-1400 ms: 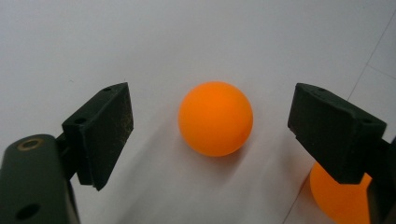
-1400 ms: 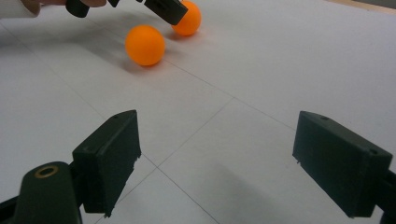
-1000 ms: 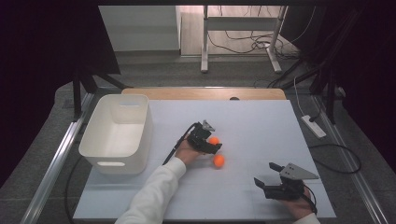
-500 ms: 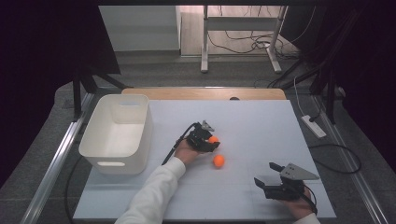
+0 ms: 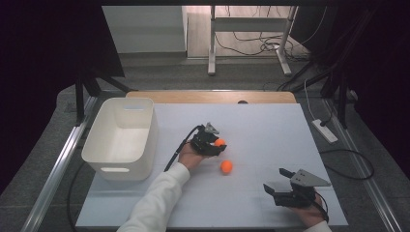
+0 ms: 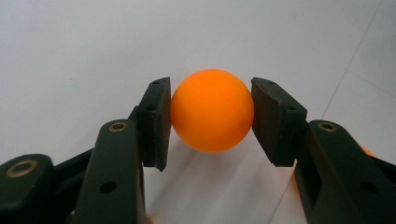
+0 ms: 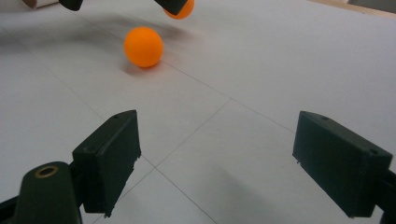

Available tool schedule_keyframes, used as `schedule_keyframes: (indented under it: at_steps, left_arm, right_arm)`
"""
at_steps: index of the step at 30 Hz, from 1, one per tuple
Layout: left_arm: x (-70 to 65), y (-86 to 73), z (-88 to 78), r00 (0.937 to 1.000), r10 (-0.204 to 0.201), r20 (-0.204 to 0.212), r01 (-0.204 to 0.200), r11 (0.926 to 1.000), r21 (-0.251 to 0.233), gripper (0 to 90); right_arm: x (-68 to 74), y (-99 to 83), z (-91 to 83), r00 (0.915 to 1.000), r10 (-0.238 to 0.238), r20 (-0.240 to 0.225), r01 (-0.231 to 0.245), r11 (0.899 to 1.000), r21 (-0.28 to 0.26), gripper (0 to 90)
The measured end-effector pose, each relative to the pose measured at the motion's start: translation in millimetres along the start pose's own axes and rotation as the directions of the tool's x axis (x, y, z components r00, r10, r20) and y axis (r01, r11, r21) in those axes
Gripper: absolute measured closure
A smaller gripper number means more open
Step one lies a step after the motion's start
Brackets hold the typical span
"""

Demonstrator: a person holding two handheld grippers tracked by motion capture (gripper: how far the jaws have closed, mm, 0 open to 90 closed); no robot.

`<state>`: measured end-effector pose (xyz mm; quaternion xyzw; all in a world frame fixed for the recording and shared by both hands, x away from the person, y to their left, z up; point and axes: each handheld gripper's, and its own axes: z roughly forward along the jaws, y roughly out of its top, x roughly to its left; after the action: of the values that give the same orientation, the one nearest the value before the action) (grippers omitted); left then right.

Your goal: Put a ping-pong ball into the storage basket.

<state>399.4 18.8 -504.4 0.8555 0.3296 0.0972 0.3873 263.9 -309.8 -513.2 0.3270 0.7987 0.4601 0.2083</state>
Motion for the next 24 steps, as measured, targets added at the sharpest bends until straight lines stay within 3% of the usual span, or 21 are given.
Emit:
schedule_keyframes:
  at_steps: [9, 24]
  left_arm:
    - [-6.3, 3.3, -16.1, 0.9994, 0.034, -0.006, -0.034, 0.9990, -0.029, 50.4]
    - [-10.7, -1.0, -35.5, 0.9997, 0.010, -0.022, -0.012, 0.9978, -0.066, 50.4]
  right_arm:
    - [0.0, 0.0, -0.3, 1.0000, 0.000, 0.002, 0.000, 1.000, -0.001, 14.8]
    - [0.7, 0.7, -0.2, 1.0000, -0.004, 0.006, 0.004, 1.000, 0.001, 14.8]
